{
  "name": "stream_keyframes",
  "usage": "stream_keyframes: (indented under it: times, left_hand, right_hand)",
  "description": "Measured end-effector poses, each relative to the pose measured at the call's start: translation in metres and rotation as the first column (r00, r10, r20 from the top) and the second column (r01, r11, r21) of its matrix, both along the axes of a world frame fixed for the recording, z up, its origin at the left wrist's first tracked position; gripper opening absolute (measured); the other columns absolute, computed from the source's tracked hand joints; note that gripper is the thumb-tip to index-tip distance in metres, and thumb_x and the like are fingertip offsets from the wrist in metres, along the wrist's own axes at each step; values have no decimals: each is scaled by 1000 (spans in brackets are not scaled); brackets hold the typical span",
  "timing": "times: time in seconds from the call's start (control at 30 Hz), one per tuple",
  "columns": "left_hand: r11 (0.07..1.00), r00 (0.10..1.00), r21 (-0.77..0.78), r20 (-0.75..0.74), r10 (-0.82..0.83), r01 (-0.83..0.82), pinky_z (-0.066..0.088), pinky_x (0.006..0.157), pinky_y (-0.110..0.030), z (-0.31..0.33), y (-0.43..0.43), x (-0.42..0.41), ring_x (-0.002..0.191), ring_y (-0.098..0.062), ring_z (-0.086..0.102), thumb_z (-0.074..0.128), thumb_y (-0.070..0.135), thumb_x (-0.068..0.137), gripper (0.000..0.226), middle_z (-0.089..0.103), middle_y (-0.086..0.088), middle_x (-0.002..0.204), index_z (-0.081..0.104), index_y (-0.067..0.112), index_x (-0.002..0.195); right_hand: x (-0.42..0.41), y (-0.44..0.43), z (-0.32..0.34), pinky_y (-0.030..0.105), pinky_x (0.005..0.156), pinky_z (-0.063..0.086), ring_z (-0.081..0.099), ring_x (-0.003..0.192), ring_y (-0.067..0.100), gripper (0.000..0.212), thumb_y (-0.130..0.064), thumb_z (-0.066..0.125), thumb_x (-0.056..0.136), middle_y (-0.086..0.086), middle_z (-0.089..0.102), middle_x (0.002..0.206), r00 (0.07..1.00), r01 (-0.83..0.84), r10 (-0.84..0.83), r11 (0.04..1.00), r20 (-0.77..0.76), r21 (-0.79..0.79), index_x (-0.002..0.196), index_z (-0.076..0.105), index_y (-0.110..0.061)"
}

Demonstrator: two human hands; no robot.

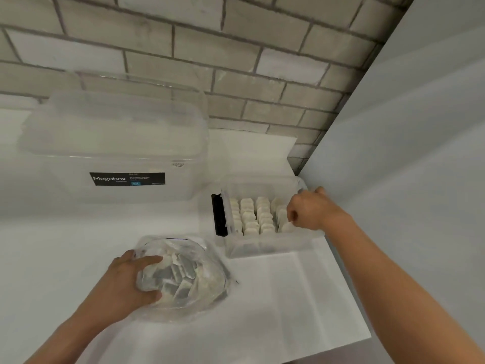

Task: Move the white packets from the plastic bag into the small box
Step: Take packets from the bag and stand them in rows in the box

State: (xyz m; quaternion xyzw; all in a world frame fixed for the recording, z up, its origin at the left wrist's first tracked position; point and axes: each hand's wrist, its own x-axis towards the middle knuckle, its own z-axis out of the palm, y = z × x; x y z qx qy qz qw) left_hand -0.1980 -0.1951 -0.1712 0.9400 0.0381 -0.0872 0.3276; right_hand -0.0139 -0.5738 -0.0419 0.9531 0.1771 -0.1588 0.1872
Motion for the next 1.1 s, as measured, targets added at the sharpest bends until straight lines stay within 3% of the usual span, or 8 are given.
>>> stream_keyframes:
  times: [0.23,0.5,0.63,0.73,0.83,0.97,1.03,1.1]
  left_hand:
    - [1000,999,11,-37,23,-23,36,85,-25,2,-2,0,105,-14,46,86,42,65,73,48,6,111,56,43,132]
    - [999,998,9,-39,42,-42,38,88,-27,2,-2,3,111,-18,51,84,45,68,66,49,6,112,59,43,129]
    - [999,999,0,-22,40,-40,39,89,-27,4,-2,2,114,-20,53,82,45,72,62,50,4,115,60,42,129]
    - [999,999,-16,-17,30,-30,37,89,-25,8,-1,0,116,-19,52,80,47,75,60,49,4,116,58,42,131]
    - [999,1000,-40,-3,23,-23,38,90,-25,8,2,-3,115,-20,51,81,44,75,63,47,4,113,58,40,133]
    - [999,999,-33,36,7,-6,43,98,-30,12,1,-7,120,-23,49,79,34,77,66,42,3,115,54,36,138]
    - [1000,999,-12,52,5,-4,44,100,-33,14,-1,-9,125,-24,45,76,31,79,67,43,-2,125,51,34,141]
    - [1000,998,12,69,0,-1,45,100,-37,16,-3,-11,127,-25,42,74,29,79,69,42,-5,133,48,32,144]
  right_hand:
    - [5,12,-19,48,95,31,52,90,22,30,-5,56,85,-7,46,77,993,-38,63,971,98,-234,66,38,-21]
    - [8,12,-25,48,100,31,55,104,25,25,-1,58,82,1,49,93,976,-64,113,966,187,-249,102,64,-15]
    - [0,12,4,40,81,27,57,102,20,17,-25,69,85,-5,55,100,969,4,21,995,247,-99,102,72,-25]
    - [-28,19,26,37,82,39,61,99,23,20,-31,76,87,-1,63,104,943,-59,-50,947,328,315,106,77,-24]
    - [-85,59,40,22,70,44,55,70,9,13,-24,81,84,-8,61,83,928,-195,-146,596,344,779,97,80,-23]
    - [-146,135,21,18,65,48,63,71,14,8,-21,80,85,-12,68,79,995,-65,-58,281,84,957,91,81,-26]
    - [-160,166,-6,20,70,51,66,76,11,9,-20,77,88,-13,72,82,998,23,47,341,-41,940,93,81,-27]
    - [-166,188,-40,26,72,53,66,79,11,15,-21,68,91,-10,72,84,992,1,104,568,-73,823,95,79,-29]
